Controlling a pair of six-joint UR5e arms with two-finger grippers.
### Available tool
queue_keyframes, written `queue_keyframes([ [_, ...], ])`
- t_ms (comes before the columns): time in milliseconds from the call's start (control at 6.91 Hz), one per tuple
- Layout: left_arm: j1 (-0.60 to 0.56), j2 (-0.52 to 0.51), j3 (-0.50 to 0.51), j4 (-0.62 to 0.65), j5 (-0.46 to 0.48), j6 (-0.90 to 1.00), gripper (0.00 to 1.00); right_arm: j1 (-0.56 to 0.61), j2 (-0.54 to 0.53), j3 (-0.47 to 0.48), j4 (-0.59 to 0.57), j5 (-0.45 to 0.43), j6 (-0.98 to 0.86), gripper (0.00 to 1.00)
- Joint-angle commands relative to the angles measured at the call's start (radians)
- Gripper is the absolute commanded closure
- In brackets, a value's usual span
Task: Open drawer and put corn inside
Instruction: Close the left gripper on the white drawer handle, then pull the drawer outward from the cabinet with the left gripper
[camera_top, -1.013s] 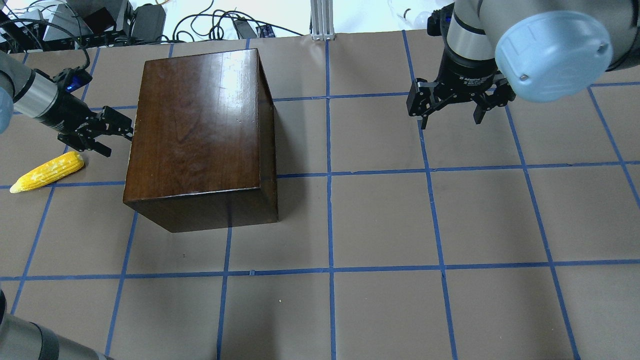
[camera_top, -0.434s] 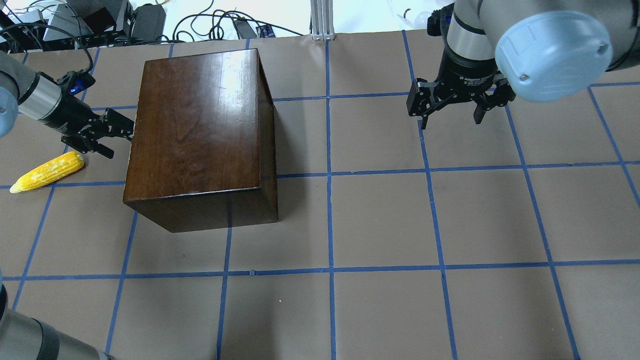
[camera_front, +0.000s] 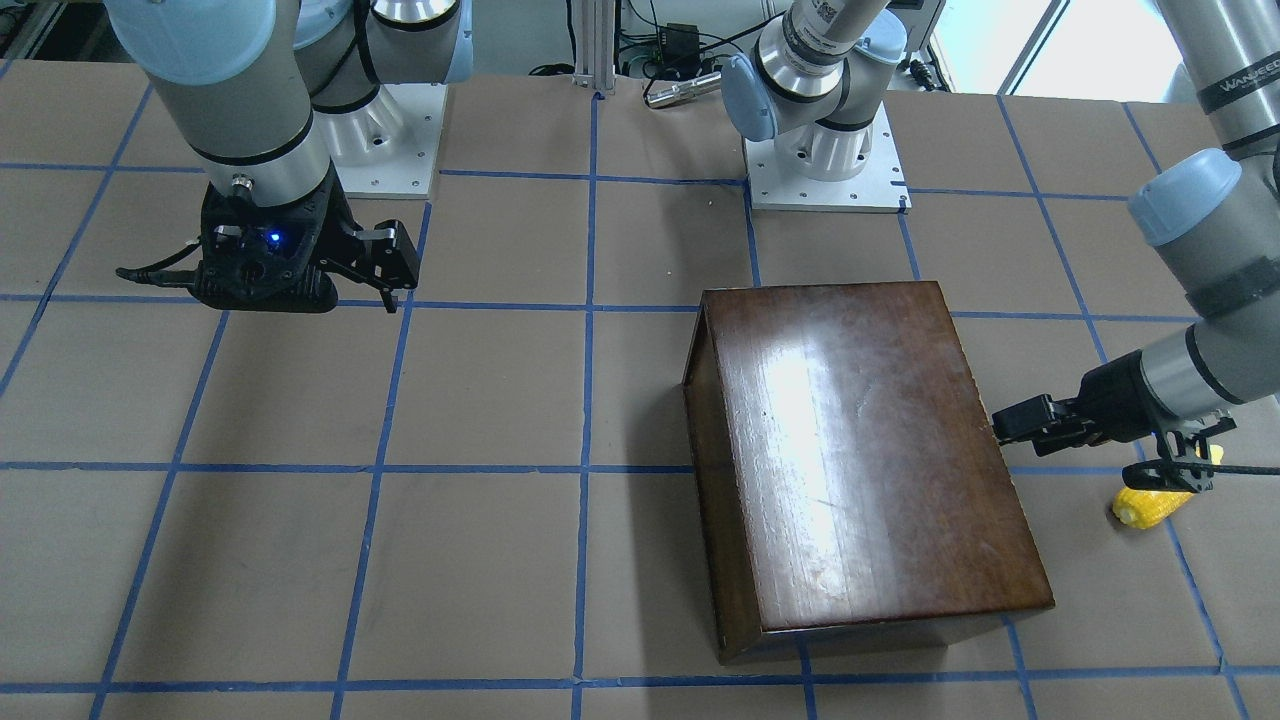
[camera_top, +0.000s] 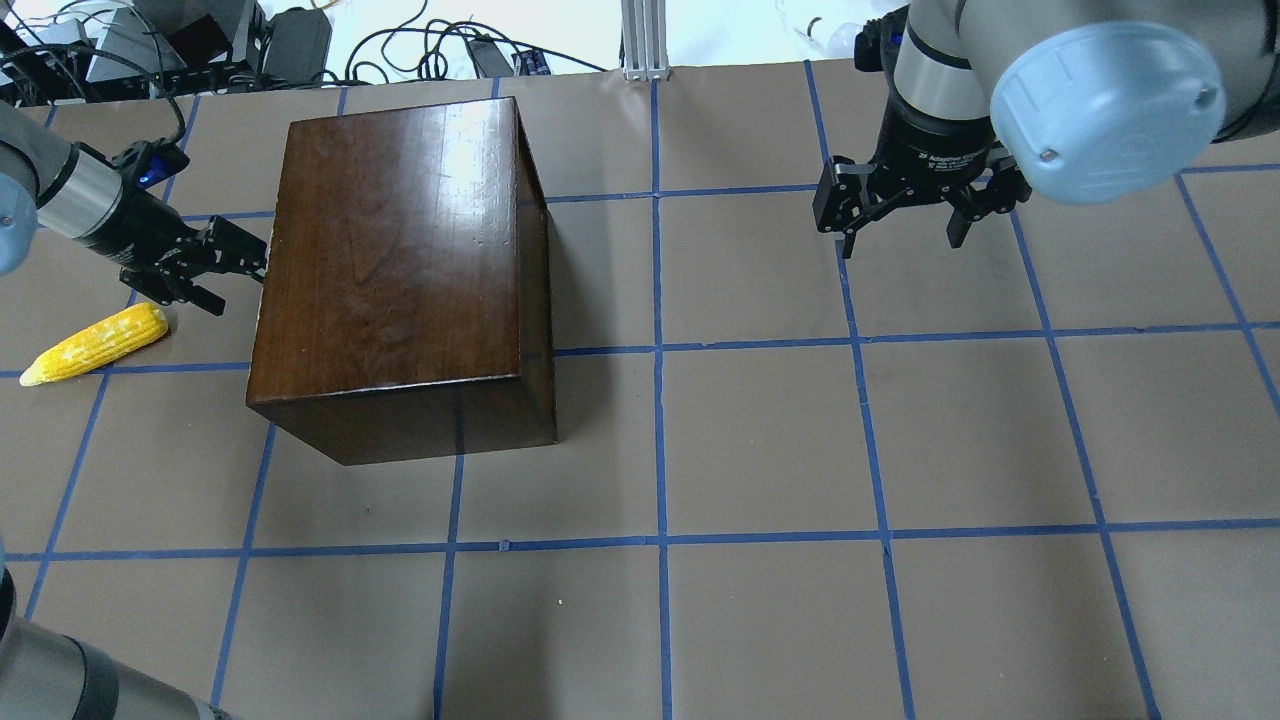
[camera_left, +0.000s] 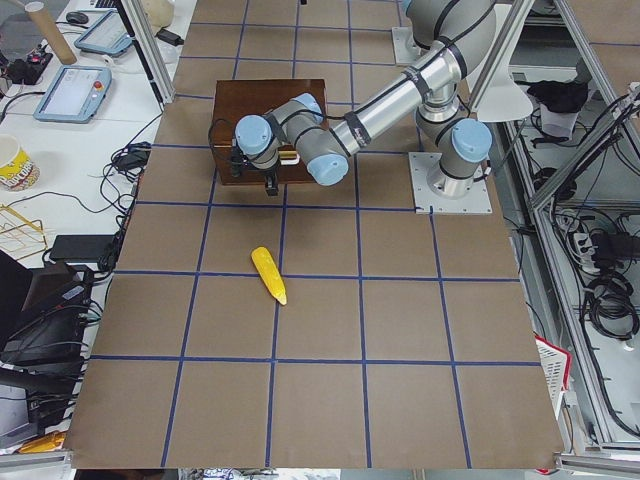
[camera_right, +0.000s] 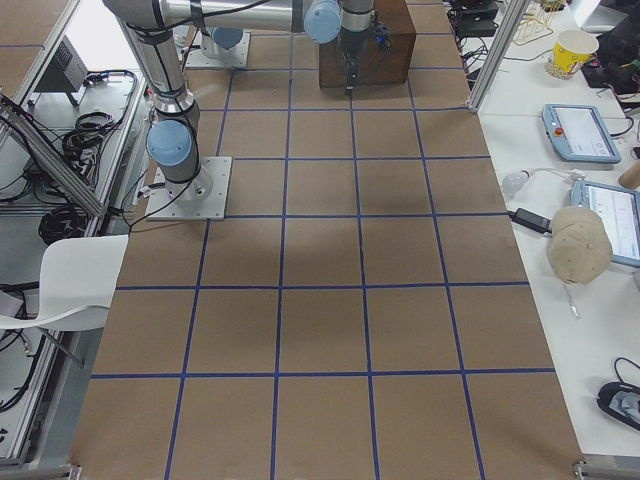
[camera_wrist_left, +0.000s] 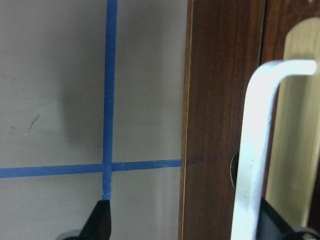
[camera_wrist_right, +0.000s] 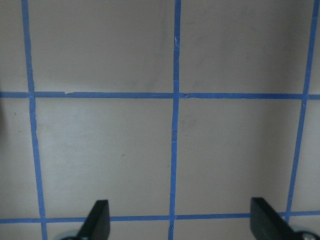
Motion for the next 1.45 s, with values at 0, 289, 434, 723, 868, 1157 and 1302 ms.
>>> queue_keyframes([
  [0, 0.002, 0.003, -0.004, 0.001, 0.008, -0.001, 0.00, 0.000, 0.000, 0.000, 0.001, -0.001, 0.000, 0.00],
  [289, 0.003, 0.003, -0.001, 0.001, 0.035, 0.005, 0.00, 0.000, 0.000, 0.000, 0.000, -0.001, 0.000, 0.00],
  [434, 0.005, 0.005, 0.001, 0.003, 0.041, 0.005, 0.00, 0.000, 0.000, 0.000, 0.000, -0.001, 0.000, 0.00],
  [723, 0.052, 0.002, -0.001, 0.012, 0.039, 0.013, 0.00, 0.000, 0.000, 0.000, 0.001, -0.001, 0.000, 0.00],
  [868, 0.067, 0.003, -0.001, 0.012, 0.040, 0.030, 0.00, 0.000, 0.000, 0.000, 0.001, -0.001, 0.000, 0.00],
  [1157, 0.083, 0.003, 0.004, 0.012, 0.042, 0.039, 0.00, 0.000, 0.000, 0.000, 0.001, -0.001, 0.000, 0.00],
  [1302, 0.107, 0.003, -0.001, 0.012, 0.042, 0.077, 0.00, 0.000, 0.000, 0.000, 0.000, -0.001, 0.000, 0.00],
])
